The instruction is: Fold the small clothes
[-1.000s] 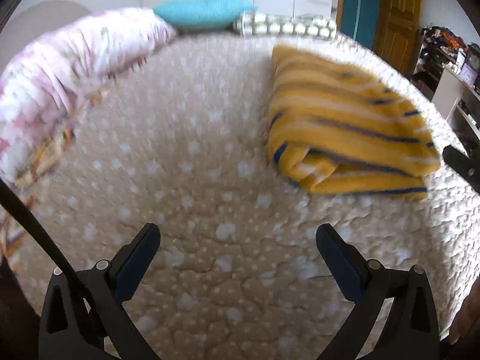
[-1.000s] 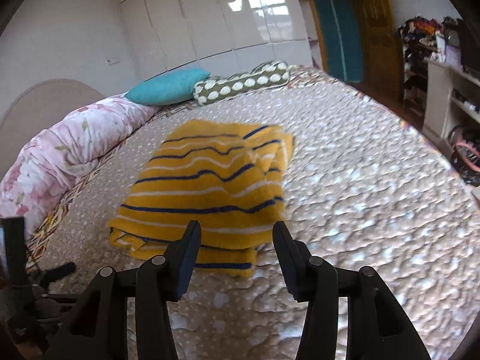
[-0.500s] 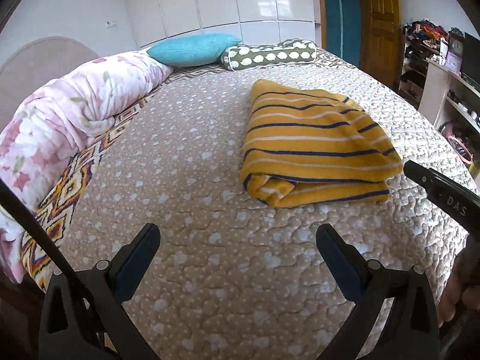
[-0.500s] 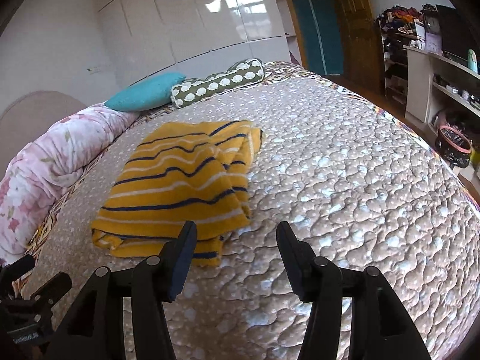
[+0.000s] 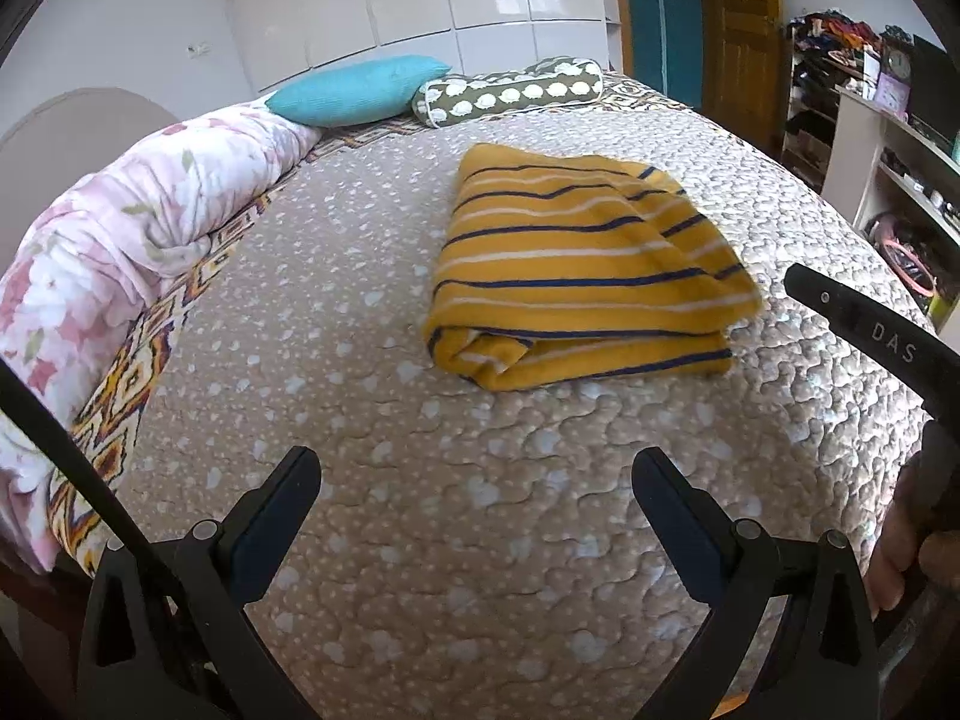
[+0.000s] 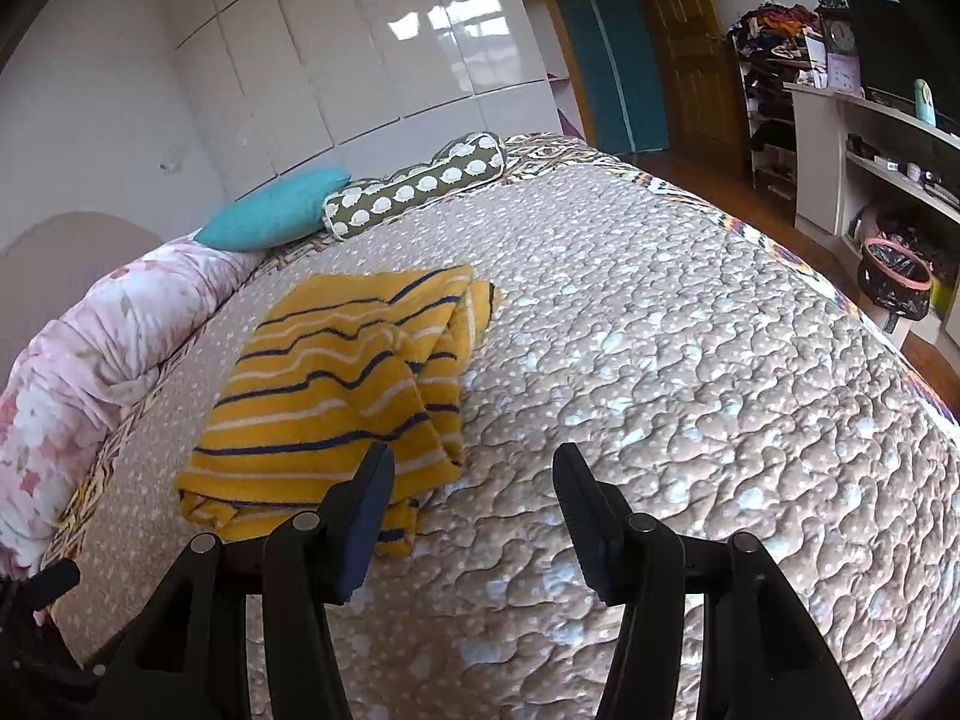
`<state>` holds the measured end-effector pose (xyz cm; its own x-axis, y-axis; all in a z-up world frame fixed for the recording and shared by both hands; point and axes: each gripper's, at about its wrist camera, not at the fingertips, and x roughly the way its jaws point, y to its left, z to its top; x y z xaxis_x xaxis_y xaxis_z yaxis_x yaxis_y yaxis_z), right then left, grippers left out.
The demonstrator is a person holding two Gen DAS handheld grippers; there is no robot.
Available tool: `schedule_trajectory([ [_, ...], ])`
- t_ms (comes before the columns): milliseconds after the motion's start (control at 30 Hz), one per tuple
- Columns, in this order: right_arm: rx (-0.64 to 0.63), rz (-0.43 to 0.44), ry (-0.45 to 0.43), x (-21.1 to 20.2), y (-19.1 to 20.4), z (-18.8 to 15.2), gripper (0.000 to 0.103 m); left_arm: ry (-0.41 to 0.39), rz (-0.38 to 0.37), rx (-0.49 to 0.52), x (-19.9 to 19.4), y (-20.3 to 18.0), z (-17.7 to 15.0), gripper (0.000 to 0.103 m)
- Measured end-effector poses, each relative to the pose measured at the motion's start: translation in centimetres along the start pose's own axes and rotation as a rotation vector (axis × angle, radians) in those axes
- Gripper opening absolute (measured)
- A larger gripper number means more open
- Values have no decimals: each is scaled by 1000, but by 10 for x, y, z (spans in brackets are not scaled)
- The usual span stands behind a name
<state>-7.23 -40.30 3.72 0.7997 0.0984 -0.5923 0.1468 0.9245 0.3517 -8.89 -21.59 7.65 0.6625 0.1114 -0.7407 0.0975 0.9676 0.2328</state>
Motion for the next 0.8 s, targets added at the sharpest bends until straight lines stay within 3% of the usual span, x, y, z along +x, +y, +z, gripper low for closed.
schedule_trajectory([
  [800,-97,-18,-1,6,22,-8,60,27,-3,-64,6,14,0,103],
])
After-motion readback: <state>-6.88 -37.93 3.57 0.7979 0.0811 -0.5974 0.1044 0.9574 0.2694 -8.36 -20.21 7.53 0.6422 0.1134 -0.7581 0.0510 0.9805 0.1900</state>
